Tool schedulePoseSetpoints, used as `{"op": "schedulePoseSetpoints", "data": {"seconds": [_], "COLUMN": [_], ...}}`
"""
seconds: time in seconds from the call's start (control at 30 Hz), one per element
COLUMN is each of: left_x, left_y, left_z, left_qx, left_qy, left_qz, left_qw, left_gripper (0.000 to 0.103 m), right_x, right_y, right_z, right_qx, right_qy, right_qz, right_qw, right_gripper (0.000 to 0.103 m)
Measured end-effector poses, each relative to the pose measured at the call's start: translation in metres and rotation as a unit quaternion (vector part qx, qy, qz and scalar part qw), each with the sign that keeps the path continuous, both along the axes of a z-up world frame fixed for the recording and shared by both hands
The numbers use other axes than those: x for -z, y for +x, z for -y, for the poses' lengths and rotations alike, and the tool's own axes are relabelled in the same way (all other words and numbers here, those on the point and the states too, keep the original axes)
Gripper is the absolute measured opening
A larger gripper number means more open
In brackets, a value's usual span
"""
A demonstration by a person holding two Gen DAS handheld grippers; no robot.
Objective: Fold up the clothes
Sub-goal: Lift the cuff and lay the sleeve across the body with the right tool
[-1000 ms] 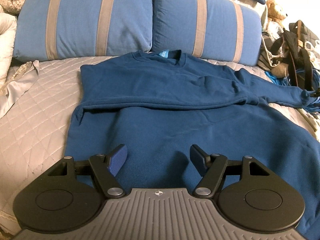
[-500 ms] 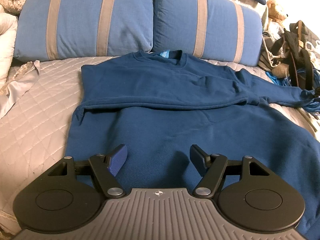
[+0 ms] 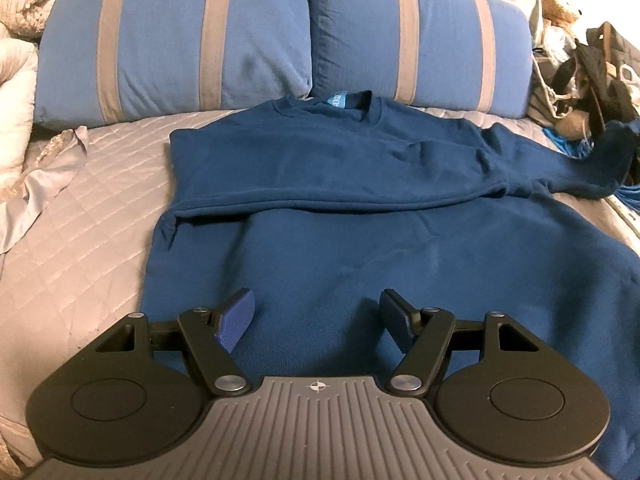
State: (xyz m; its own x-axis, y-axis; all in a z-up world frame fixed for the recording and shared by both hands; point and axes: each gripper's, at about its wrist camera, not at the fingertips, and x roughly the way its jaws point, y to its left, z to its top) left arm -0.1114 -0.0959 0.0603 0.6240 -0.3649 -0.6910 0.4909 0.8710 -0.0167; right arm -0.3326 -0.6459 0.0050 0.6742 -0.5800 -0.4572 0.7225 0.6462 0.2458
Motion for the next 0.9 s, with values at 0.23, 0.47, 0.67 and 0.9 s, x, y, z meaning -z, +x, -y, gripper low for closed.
{"op": "schedulePoseSetpoints", "data": {"seconds": [0.23,0.47,0.67,0.9], "left_x": [0.0,0.0,0.0,0.0], "left_y": [-0.001,-0.003,-0.002,-0.003], "left_z": [0.003,0.006,0.003,0.003], "left_qx": [-0.007,-0.008,-0.007,-0.006], "left_qy": [0.013,0.031,0.026,0.022], "left_qz": [0.001,0.009,0.008,0.008], "left_qw": [0.9999,0.9994,0.9996,0.9997], "left_gripper": [0.069,0.069,0.069,0.069], "right_x": [-0.006,0.003,0.009,0.004], "right_y": [0.033,0.063,0.088,0.115], "right_z": [-0.03,-0.061,-0.089,-0.132], "right_qx": [-0.092,-0.165,-0.208,-0.259], "right_qy": [0.009,0.024,0.035,-0.001], "right_qz": [0.023,0.03,0.032,0.028], "right_qw": [0.995,0.985,0.977,0.966], "right_gripper": [0.012,0.011,0.011,0.01]}}
